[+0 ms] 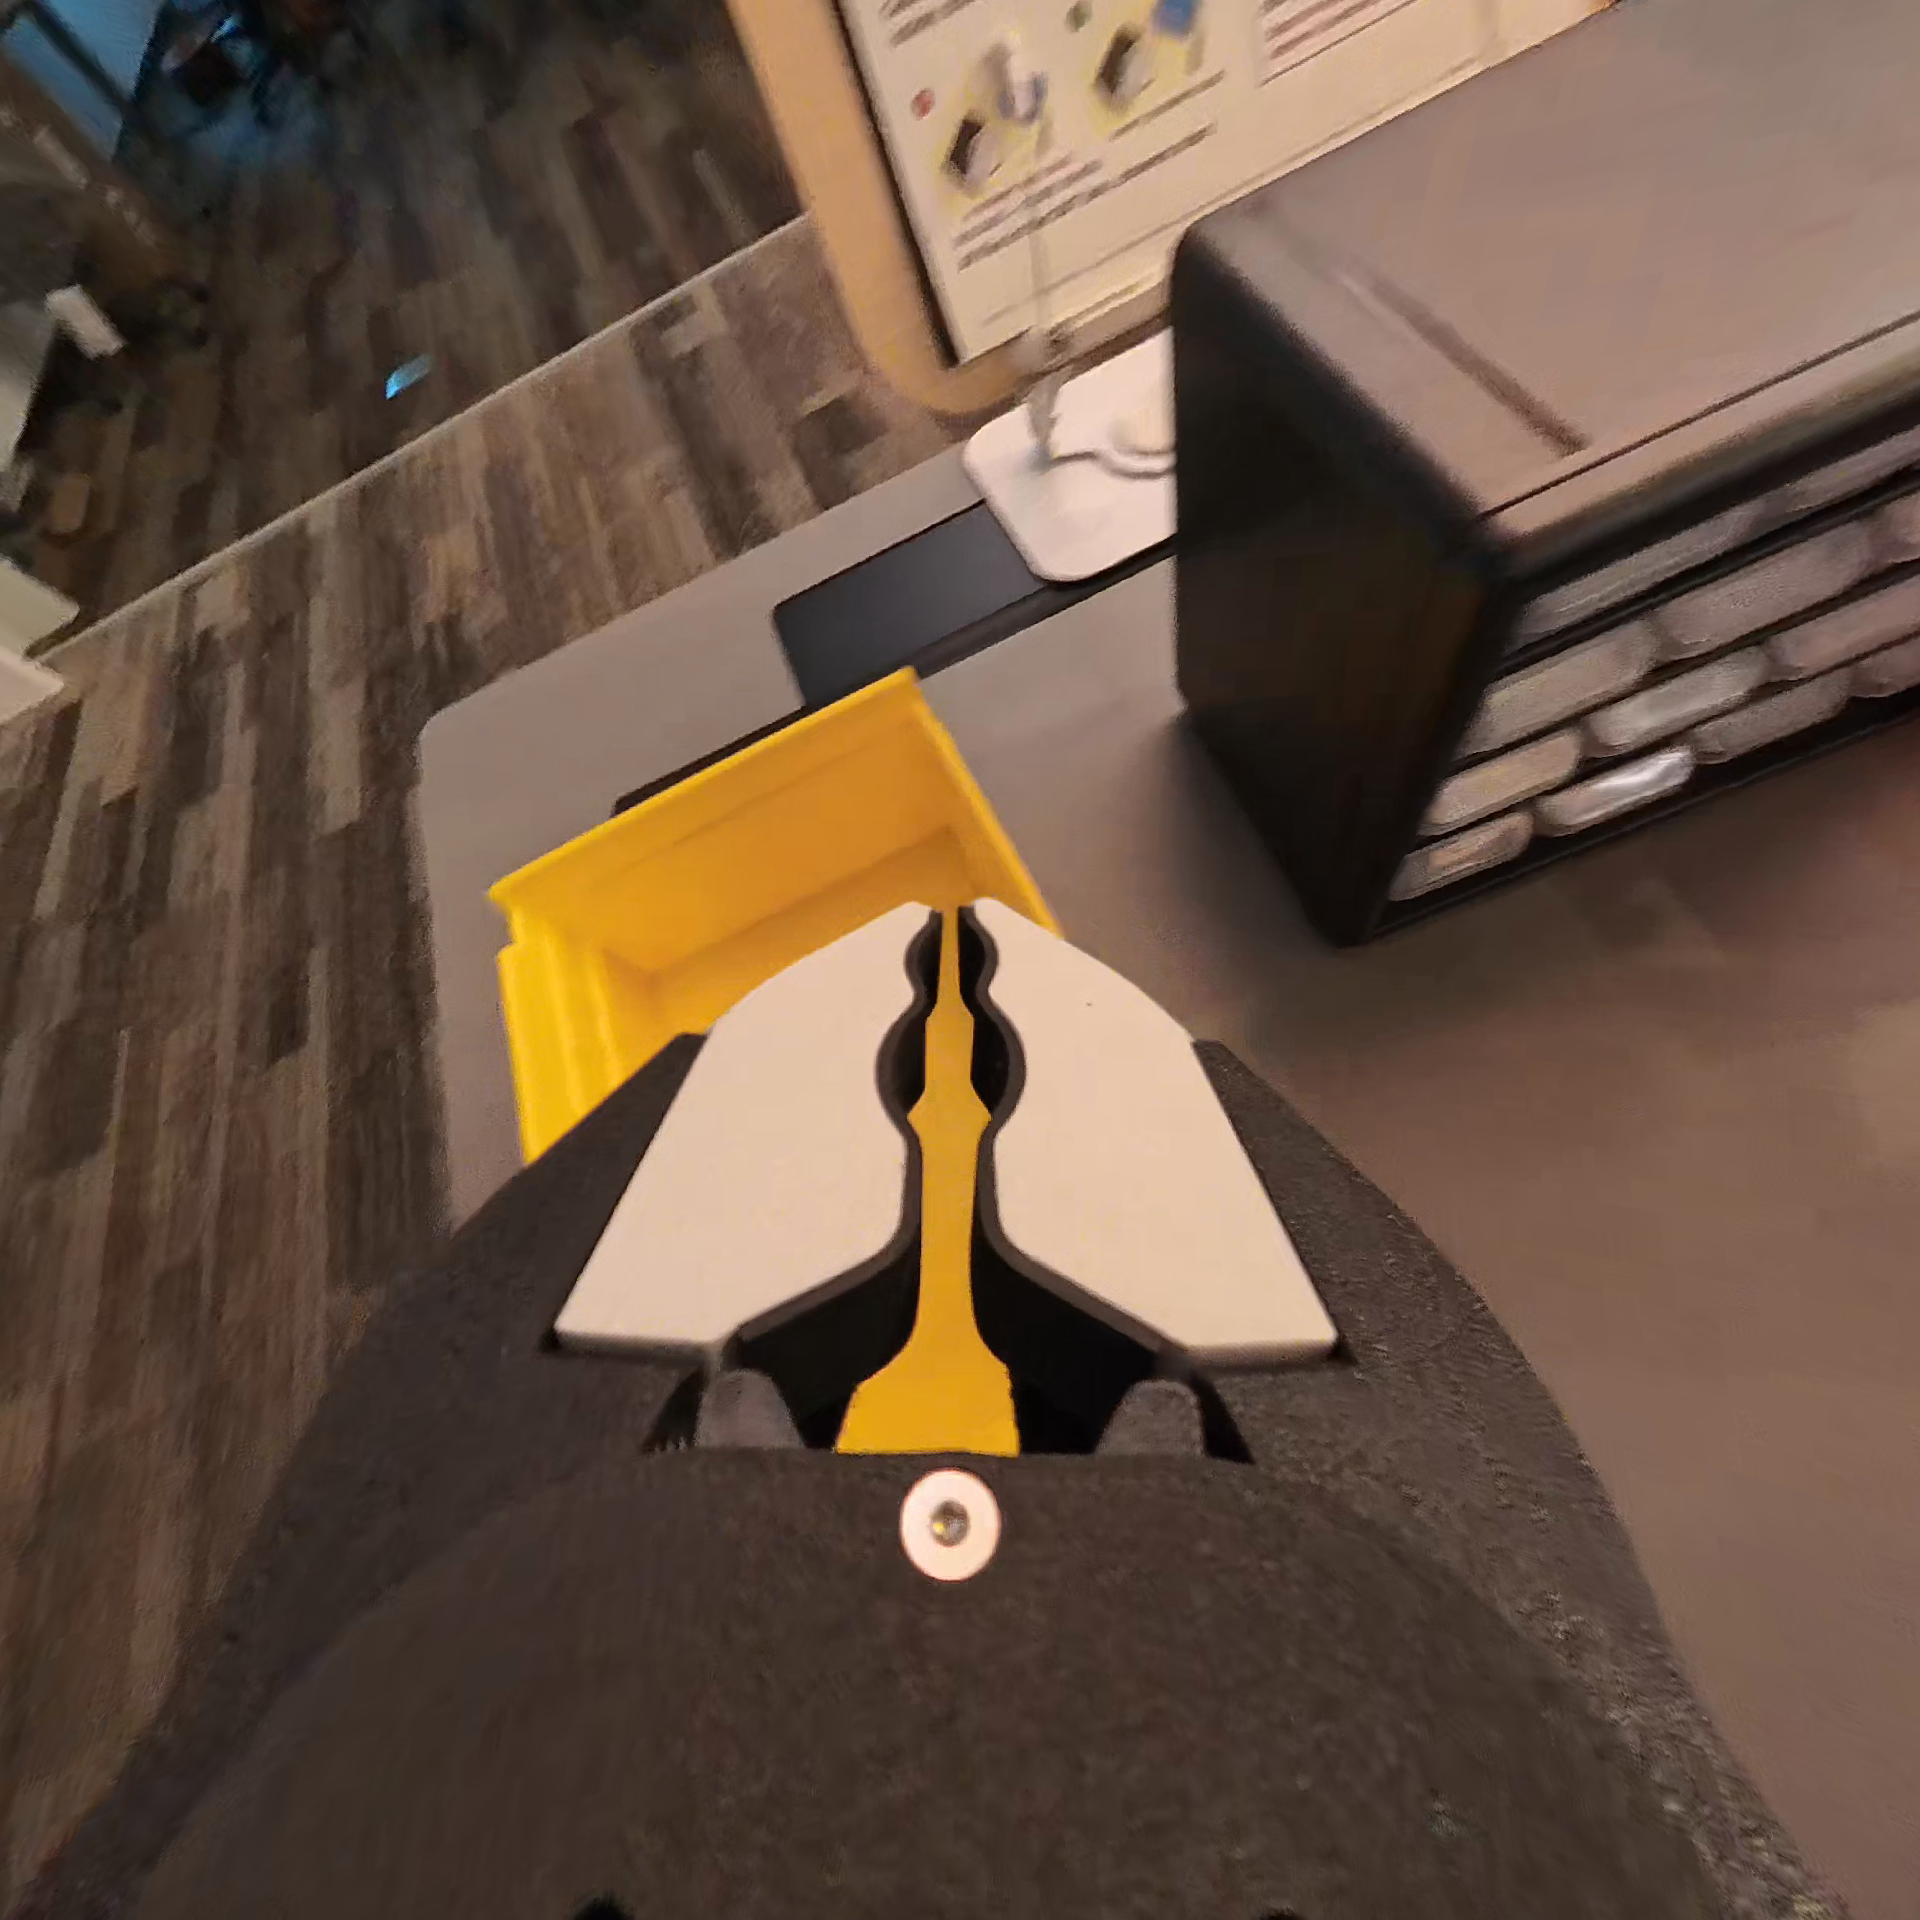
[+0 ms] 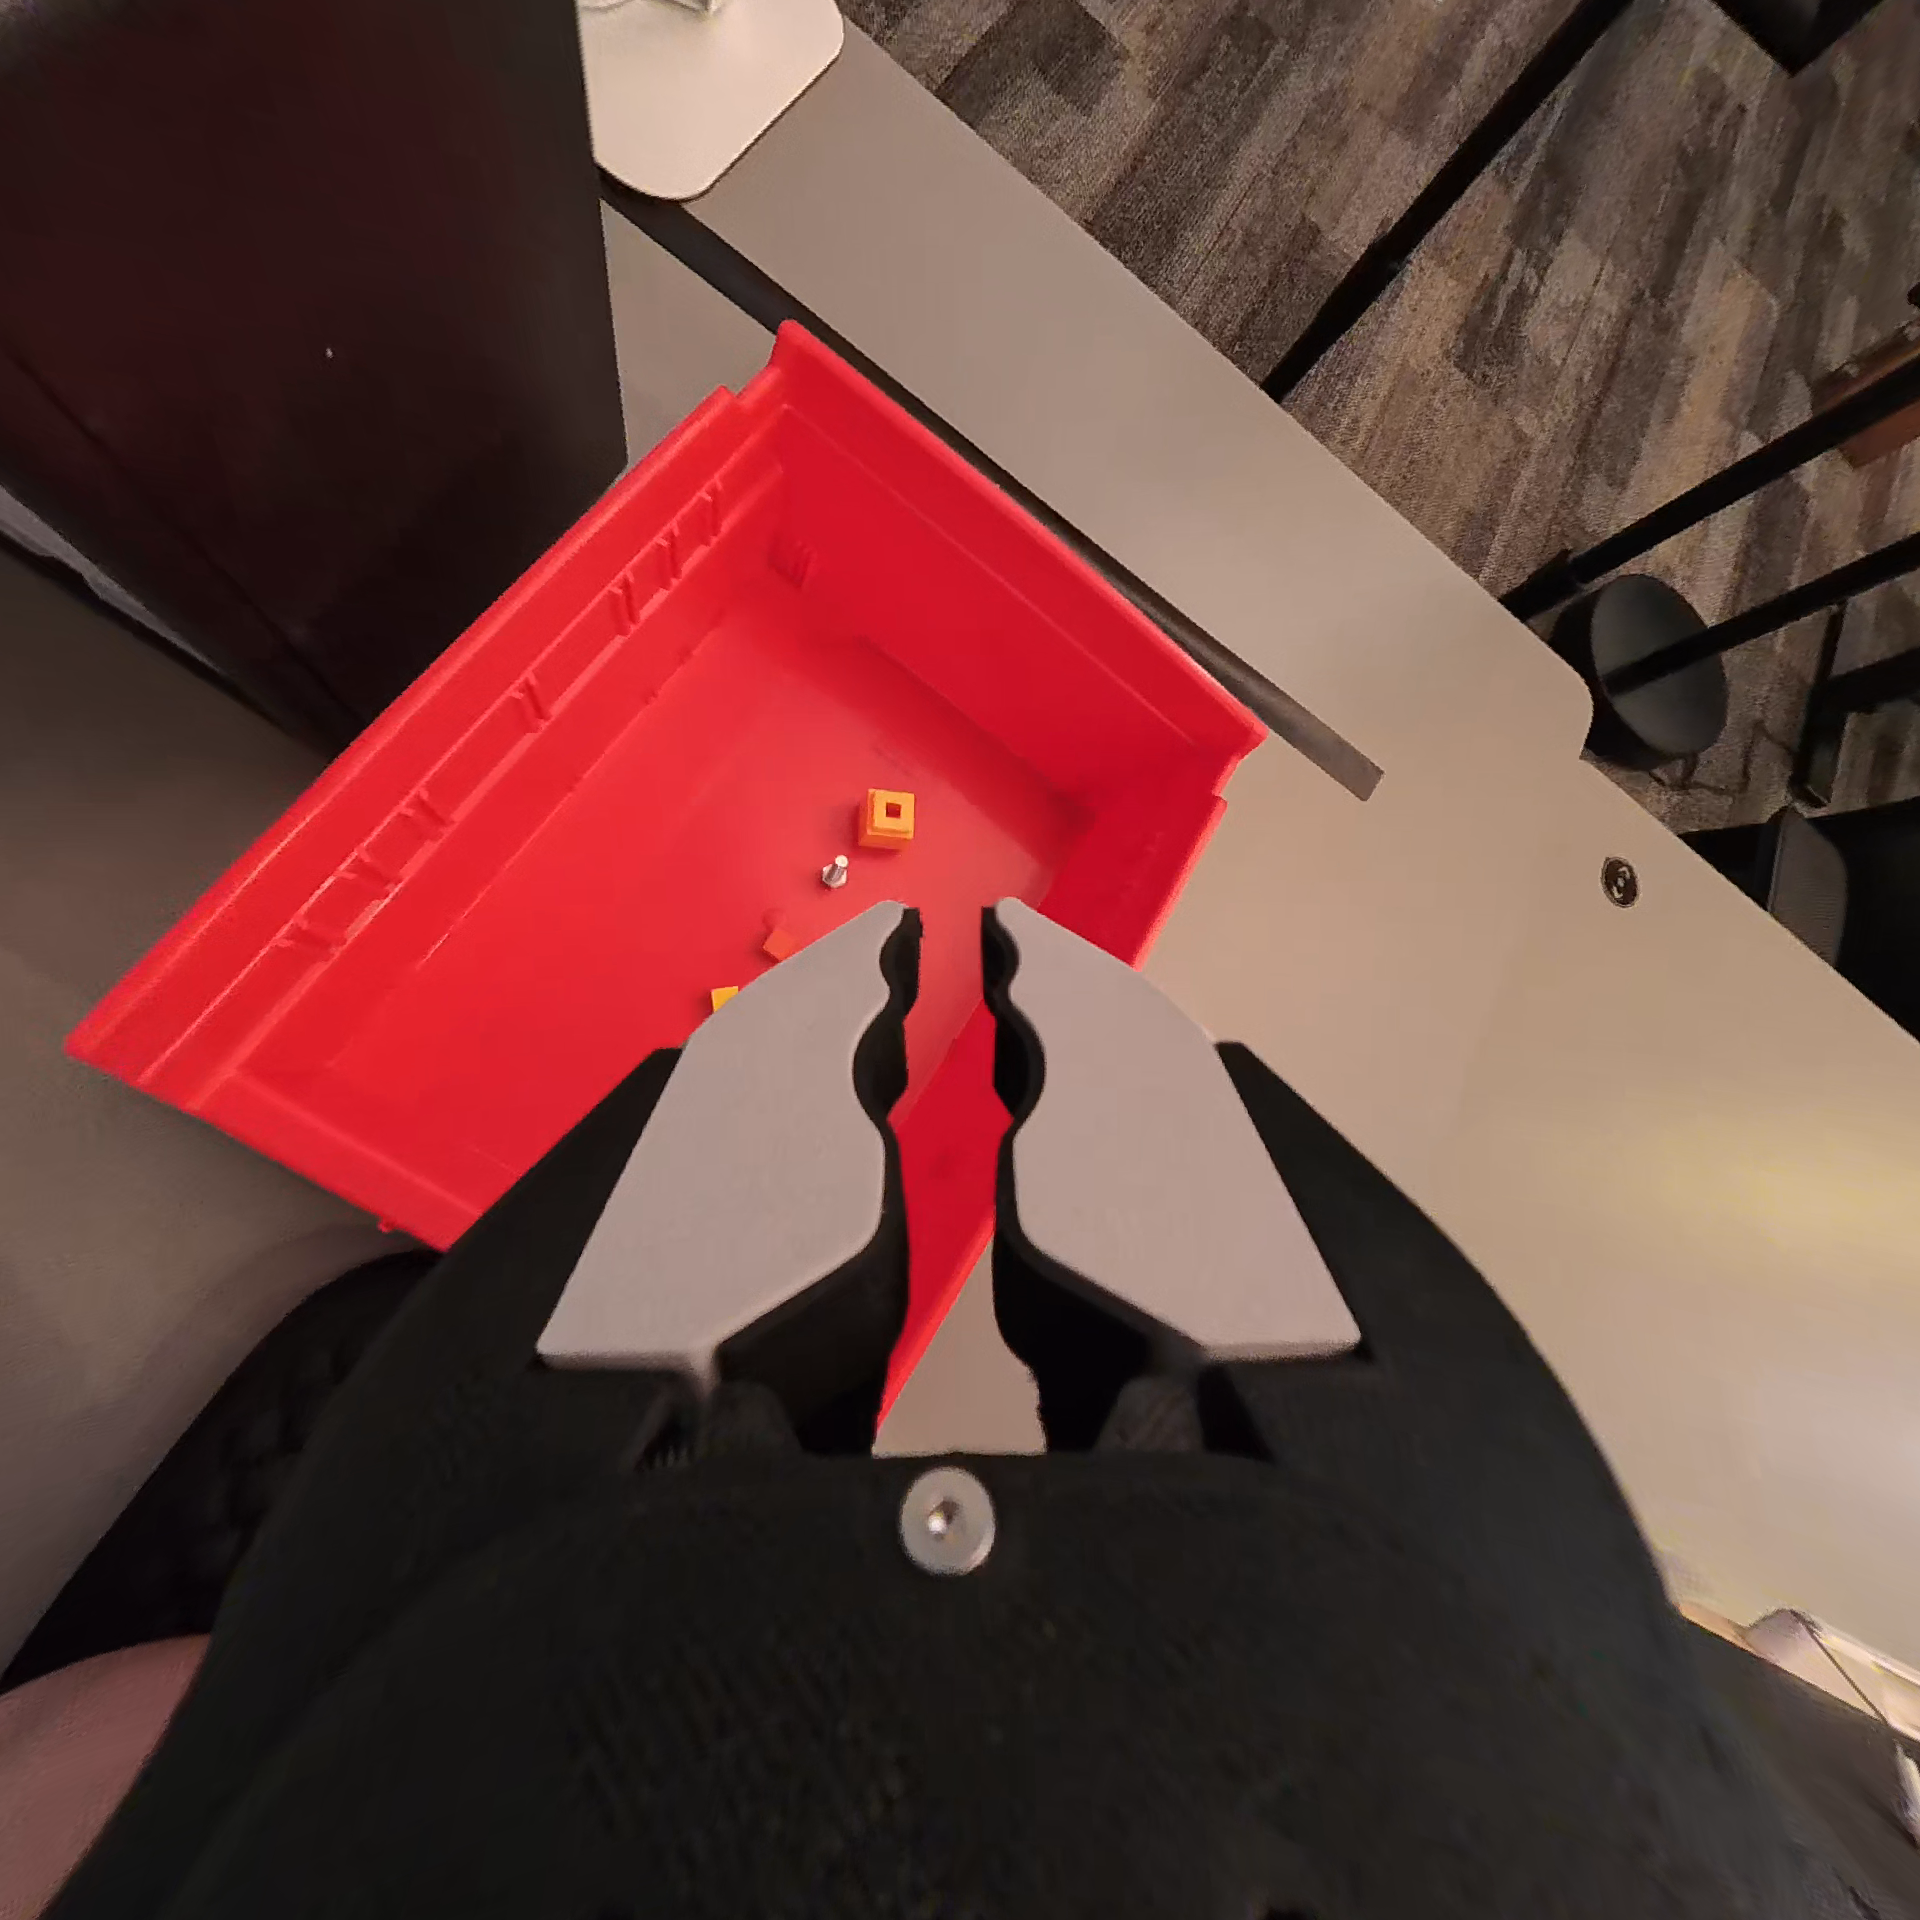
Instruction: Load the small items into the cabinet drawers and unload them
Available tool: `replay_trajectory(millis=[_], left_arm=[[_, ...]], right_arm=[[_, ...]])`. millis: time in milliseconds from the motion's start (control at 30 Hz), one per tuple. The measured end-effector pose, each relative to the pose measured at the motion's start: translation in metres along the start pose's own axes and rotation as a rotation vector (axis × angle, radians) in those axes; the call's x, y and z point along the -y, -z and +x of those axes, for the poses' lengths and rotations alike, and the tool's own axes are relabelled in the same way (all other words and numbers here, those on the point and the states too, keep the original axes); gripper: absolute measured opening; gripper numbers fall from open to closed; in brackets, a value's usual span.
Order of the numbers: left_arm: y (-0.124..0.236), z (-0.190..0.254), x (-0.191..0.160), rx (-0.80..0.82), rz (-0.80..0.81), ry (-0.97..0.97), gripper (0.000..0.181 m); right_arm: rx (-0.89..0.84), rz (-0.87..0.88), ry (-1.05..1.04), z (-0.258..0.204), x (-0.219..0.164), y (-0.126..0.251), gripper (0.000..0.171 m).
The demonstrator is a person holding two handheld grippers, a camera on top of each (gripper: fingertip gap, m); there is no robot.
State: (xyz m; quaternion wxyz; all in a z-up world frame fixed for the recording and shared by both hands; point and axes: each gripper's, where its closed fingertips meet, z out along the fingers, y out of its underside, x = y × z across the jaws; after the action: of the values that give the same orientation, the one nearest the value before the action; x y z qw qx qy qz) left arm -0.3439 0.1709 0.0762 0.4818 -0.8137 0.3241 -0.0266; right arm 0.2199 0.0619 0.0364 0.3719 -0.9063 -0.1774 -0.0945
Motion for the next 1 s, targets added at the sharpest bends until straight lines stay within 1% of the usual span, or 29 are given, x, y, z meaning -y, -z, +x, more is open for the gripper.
replay_trajectory(millis=[100, 233, 433, 667, 900, 1000], left_arm=[[-0.002, -0.023, -0.016, 0.077, -0.061, 0.03, 0.008], [0.0, -0.032, -0.02, 0.088, -0.058, 0.064, 0.009], [0.009, -0.025, -0.01, 0.082, -0.013, 0.034, 0.008], [0.013, -0.019, -0.004, 0.081, 0.007, 0.01, 0.008], [0.013, -0.015, -0.003, 0.075, 0.007, -0.001, 0.007], [0.012, -0.014, -0.003, 0.076, 0.0, -0.008, 0.007]], right_arm=[[-0.002, 0.01, -0.023, 0.005, -0.002, 0.0, 0.014], [-0.007, 0.02, -0.052, 0.011, -0.004, 0.0, 0.014], [-0.034, 0.054, -0.084, 0.019, -0.001, 0.003, 0.019], [-0.038, 0.243, -0.128, 0.017, 0.031, 0.027, 0.036], [-0.07, 0.295, -0.15, 0.025, 0.033, 0.035, 0.037], [-0.128, 0.351, -0.143, 0.033, 0.04, 0.044, 0.037]])
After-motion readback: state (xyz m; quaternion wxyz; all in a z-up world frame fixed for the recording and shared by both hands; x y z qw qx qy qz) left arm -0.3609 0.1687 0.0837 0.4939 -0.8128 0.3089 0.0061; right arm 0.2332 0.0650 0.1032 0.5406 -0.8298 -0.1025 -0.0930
